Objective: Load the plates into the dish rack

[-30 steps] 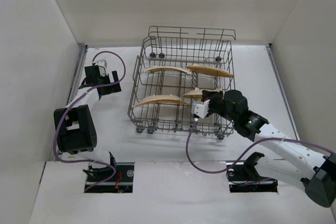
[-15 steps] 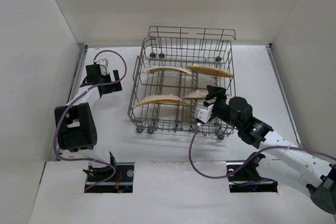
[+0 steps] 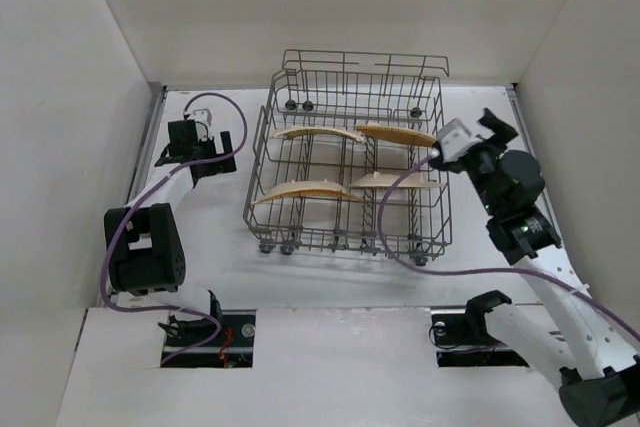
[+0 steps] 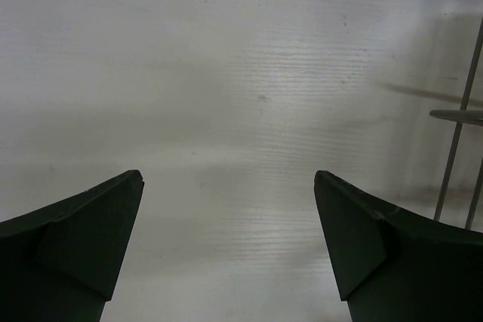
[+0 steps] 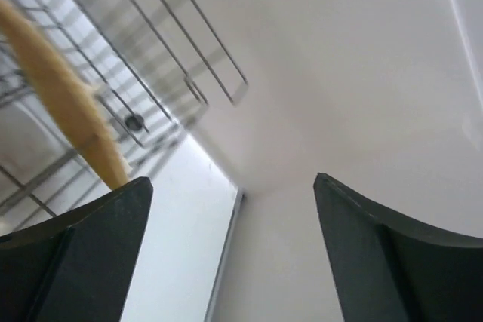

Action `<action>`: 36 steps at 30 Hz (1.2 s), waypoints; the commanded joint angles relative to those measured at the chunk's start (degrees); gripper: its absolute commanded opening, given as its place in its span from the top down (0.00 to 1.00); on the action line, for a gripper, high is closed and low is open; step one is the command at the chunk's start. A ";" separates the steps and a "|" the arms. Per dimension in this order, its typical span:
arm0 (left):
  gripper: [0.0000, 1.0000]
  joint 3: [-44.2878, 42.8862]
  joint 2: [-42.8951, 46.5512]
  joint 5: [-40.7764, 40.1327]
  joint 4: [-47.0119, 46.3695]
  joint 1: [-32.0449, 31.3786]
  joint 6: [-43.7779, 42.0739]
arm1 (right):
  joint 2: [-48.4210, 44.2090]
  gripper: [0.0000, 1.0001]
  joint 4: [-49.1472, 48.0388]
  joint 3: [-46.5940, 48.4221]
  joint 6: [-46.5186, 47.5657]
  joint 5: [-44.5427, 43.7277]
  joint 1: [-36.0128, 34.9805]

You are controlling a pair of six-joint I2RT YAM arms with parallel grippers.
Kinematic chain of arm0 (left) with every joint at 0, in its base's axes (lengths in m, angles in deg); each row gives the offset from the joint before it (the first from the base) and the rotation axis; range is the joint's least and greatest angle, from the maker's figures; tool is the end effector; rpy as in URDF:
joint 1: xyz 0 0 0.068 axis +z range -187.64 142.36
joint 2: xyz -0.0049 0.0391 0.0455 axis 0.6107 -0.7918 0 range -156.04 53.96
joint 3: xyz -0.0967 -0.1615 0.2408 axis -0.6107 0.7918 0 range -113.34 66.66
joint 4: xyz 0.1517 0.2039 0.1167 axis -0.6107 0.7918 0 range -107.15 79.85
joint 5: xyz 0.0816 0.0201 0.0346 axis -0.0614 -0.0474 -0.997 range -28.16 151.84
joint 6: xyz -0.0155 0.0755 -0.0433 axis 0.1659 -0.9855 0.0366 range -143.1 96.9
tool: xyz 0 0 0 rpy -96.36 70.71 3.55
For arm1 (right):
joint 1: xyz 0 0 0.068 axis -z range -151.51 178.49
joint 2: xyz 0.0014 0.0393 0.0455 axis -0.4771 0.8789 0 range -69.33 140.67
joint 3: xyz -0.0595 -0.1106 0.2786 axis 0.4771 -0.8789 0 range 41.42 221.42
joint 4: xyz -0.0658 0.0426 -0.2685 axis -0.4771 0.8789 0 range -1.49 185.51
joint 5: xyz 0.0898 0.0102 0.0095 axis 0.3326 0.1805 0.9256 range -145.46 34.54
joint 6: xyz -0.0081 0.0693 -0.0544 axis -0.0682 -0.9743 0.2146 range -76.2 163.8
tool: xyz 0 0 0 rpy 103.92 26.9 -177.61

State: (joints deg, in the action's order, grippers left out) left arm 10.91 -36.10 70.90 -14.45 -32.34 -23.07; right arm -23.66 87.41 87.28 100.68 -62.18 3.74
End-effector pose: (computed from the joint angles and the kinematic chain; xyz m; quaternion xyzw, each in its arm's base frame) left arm 0.3929 0.0240 0.2206 -0.0063 0.8928 -0.0502 0.4475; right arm 0.2110 0.0872 0.3908 -0.4245 0.5555 -0.2369 0.6746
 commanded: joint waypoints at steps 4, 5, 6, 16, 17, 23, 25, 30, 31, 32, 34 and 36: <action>0.00 -1.64 4.02 -2.73 3.01 0.72 -3.37 | 3.10 0.00 9.27 4.76 -25.74 3.72 21.86; 0.00 -2.26 4.02 -3.08 3.97 1.07 -4.16 | 4.07 0.00 10.06 4.67 -28.21 5.12 25.20; 0.00 -2.61 3.93 -3.08 4.59 1.51 -4.86 | 5.21 0.00 10.68 4.58 -30.84 6.44 28.02; 0.00 0.19 3.05 -3.79 2.58 5.64 -8.38 | 22.60 0.00 15.43 5.28 -48.09 14.71 43.33; 0.00 0.72 2.88 -3.79 2.23 5.73 -8.82 | 24.45 0.00 15.43 5.55 -48.88 14.72 44.13; 0.00 2.92 2.79 -4.05 0.73 6.26 -9.79 | 31.23 0.00 15.61 6.69 -50.72 11.56 45.19; 0.00 3.45 3.05 -4.14 0.38 6.52 -9.79 | 32.37 0.00 15.08 6.95 -51.26 10.07 45.28; 0.00 3.89 2.35 -4.14 0.11 6.87 -10.58 | 34.13 0.00 15.61 8.27 -53.10 10.06 46.24; 0.00 3.72 2.09 -4.14 0.11 6.87 -10.58 | 34.13 0.00 15.61 8.27 -53.10 10.06 46.24; 0.00 3.54 1.91 -4.14 0.11 6.87 -10.58 | 34.05 0.00 15.61 8.27 -53.02 10.06 46.24; 0.00 3.36 1.73 -4.14 0.11 6.79 -10.58 | 34.13 0.00 15.69 8.27 -52.93 10.15 46.24; 0.00 3.28 1.64 -4.05 0.11 6.70 -10.58 | 34.31 0.00 15.96 8.36 -52.93 10.24 46.24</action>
State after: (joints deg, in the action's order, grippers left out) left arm 14.54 -34.36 67.12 -12.59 -25.92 -32.93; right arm 10.85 104.35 93.12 49.03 -51.61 49.60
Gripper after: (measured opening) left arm 0.997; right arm 0.999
